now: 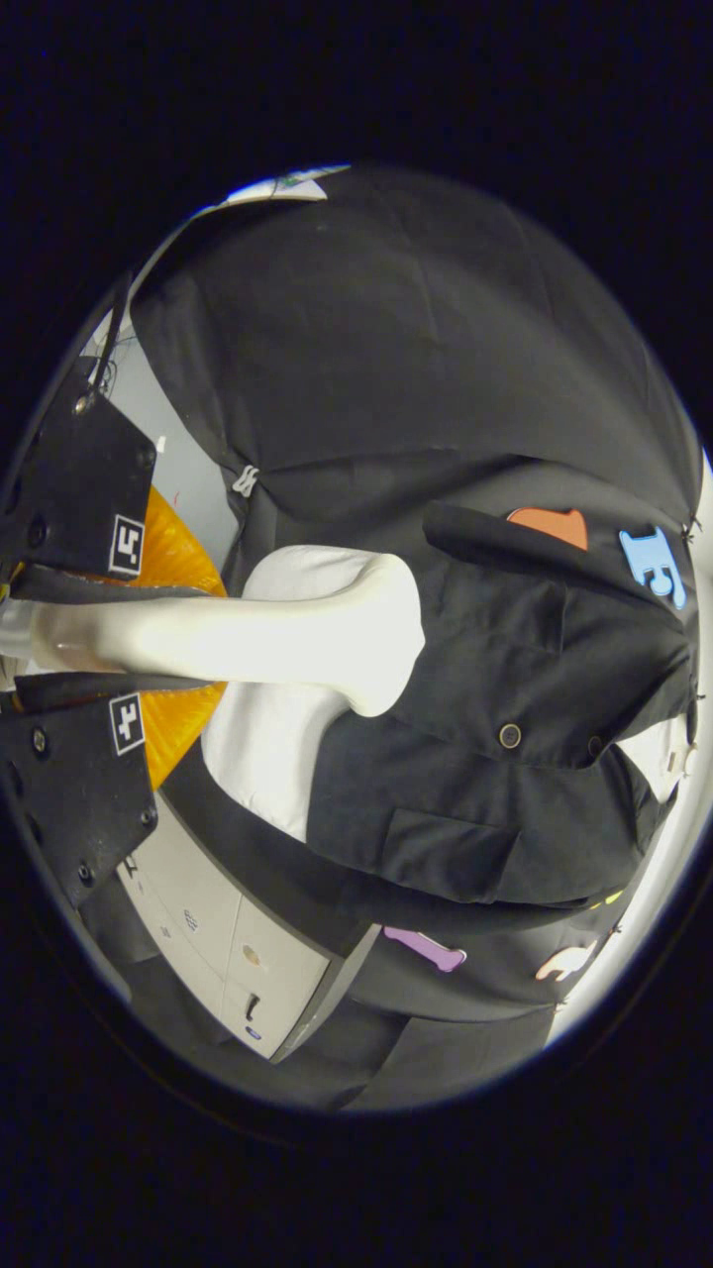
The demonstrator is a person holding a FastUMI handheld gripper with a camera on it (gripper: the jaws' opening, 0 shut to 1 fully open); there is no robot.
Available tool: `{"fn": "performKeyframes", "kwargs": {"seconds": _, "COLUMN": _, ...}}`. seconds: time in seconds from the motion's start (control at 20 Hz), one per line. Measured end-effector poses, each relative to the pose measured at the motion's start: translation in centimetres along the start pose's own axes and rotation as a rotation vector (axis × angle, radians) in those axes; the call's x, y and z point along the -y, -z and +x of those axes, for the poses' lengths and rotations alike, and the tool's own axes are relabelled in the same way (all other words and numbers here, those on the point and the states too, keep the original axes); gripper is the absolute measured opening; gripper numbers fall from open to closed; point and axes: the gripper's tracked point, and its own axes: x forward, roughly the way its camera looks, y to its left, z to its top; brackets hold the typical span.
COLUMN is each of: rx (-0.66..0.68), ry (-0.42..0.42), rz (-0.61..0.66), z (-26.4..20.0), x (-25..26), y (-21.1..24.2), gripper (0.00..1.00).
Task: Iron the clothes twice with a garment steamer, once on the left side and once on the right side.
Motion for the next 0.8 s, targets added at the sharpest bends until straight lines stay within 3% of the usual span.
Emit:
{"fn": "performKeyframes", "kwargs": {"seconds": 0.35, "rx": -0.046, "ry": -0.029, "rz": 0.01, "z": -2.2, "x": 1.3, "y": 3.2, "gripper": 0.3}}
{"fn": "performKeyframes", "kwargs": {"seconds": 0.8, "rx": 0.037, "ry": 0.004, "rz": 0.092, "z": -7.8, "x": 8.2, "y": 1.2, "gripper": 0.3}}
